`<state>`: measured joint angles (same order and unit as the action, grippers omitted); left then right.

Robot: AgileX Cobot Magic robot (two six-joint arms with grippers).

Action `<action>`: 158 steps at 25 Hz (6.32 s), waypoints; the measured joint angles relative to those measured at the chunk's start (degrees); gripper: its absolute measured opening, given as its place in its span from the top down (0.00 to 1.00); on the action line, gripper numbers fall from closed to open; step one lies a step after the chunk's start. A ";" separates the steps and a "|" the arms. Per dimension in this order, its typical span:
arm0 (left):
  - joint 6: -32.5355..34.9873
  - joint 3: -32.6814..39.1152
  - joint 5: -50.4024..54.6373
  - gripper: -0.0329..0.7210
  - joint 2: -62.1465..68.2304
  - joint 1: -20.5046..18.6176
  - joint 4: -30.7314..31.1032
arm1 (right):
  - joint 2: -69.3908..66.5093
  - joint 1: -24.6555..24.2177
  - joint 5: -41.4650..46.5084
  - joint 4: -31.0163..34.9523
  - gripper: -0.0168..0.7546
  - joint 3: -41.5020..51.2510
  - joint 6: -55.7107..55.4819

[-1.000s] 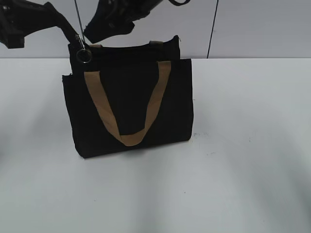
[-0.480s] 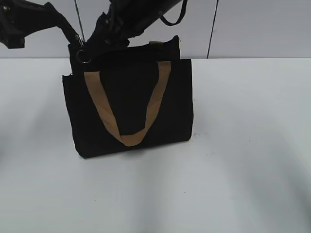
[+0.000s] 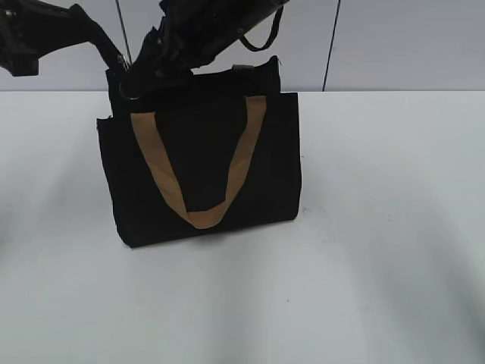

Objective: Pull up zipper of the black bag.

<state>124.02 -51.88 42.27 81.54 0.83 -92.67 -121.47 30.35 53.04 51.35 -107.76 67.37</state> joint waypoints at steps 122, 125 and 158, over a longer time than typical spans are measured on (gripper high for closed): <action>-33.60 -0.06 -6.61 0.16 -0.06 -3.37 42.70 | 5.42 -16.15 13.41 -18.79 0.35 0.00 -16.82; -34.32 -0.06 -4.81 0.19 -0.06 -3.37 42.43 | 7.14 -16.15 14.40 -20.20 0.35 0.00 -16.82; -107.28 -7.19 15.96 0.28 -10.83 -3.37 84.72 | 35.26 -22.69 16.83 -44.07 0.35 14.81 -53.54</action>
<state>16.74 -59.07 58.23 70.71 -2.54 -7.95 -86.20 7.66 69.87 7.28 -92.95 13.84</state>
